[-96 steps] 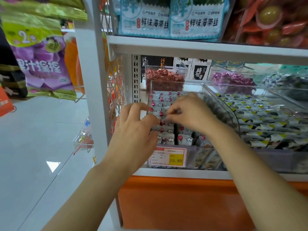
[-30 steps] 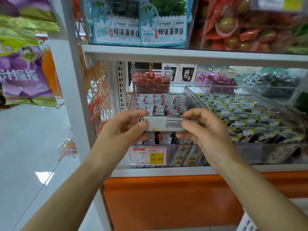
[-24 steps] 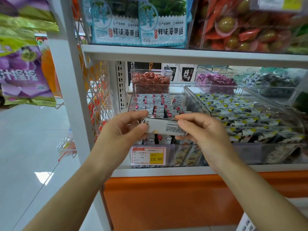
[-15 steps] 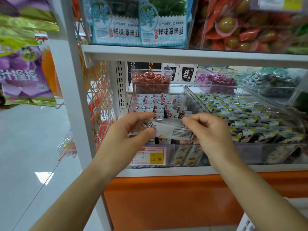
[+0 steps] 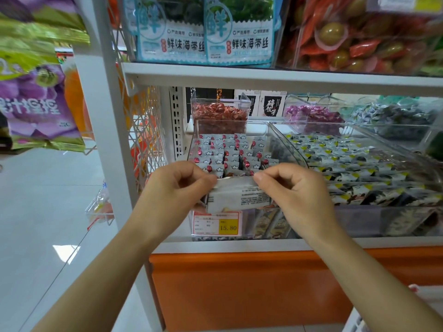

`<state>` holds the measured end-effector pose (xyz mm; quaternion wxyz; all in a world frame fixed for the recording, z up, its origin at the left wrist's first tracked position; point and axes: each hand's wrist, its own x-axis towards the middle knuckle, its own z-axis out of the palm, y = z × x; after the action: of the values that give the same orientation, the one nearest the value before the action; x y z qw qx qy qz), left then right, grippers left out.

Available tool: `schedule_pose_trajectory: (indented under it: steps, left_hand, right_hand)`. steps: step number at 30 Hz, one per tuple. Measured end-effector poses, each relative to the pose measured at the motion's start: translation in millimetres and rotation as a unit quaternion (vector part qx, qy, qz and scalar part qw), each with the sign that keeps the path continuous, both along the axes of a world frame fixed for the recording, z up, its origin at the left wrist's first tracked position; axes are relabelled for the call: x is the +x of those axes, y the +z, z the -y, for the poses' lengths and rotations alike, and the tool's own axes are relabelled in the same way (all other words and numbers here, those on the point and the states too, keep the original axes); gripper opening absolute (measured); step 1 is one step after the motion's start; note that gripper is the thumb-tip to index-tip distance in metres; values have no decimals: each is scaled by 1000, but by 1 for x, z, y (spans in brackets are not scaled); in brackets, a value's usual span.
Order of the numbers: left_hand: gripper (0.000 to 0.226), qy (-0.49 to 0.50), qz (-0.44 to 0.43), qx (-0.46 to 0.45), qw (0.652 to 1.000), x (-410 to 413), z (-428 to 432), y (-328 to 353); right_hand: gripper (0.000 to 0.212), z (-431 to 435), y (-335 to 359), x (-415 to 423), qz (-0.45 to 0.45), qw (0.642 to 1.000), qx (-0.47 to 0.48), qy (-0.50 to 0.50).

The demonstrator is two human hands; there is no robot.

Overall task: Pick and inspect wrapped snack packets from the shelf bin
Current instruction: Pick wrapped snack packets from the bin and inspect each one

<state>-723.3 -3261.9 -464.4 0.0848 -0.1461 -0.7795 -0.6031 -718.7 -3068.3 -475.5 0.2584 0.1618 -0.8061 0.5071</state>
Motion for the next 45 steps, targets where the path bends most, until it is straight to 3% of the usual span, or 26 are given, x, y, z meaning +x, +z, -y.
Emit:
schedule_pose_trajectory:
  steps: [8, 11, 13, 16, 18, 21, 25, 28, 33, 36, 39, 41, 45]
  left_hand:
    - [8, 14, -22, -57, 998, 0, -2, -6]
    - [15, 43, -55, -85, 994, -3, -1, -9]
    - [14, 77, -75, -60, 992, -6, 0, -9]
    - [18, 99, -95, -48, 989, -9, -2, -10]
    - [29, 134, -154, -137, 969, -11, -3, -12]
    - [50, 150, -212, -328, 908, -13, -1, -15]
    - [80, 131, -150, -519, 832, -17, 2, -29]
    - [86, 132, -149, -566, 800, -18, 3, -34]
    - [90, 124, -147, -571, 798, -19, 5, -34]
    - [88, 118, -143, -565, 804, -19, 5, -33]
    - [85, 115, -138, -558, 810, -20, 5, -33]
    - [84, 115, -141, -554, 812, -21, 6, -33]
    - [85, 108, -143, -540, 823, -21, 7, -33]
  right_hand:
    - [17, 0, -6, -4, 23, 998, -32, -44]
    - [9, -3, -2, -4, 63, 992, -110, 23]
    - [28, -5, -1, -6, 91, 983, -126, 95]
    - [37, -4, 0, -11, 65, 991, -77, 83]
    - [25, -2, 2, -15, 52, 989, -131, 55]
    - [13, -3, 7, -26, 34, 987, -159, -1]
    - [11, 3, 13, -43, 8, 997, -52, -51]
    - [20, 14, 21, -60, -21, 990, 107, -88]
    - [44, 40, 22, -82, -9, 945, 320, -67]
    - [31, 48, 17, -88, 45, 926, 374, -30]
    - [22, 49, 13, -91, 86, 879, 469, -3]
    - [20, 46, 18, -96, 98, 894, 438, 4]
    - [22, 36, 30, -110, 108, 960, 258, -12]
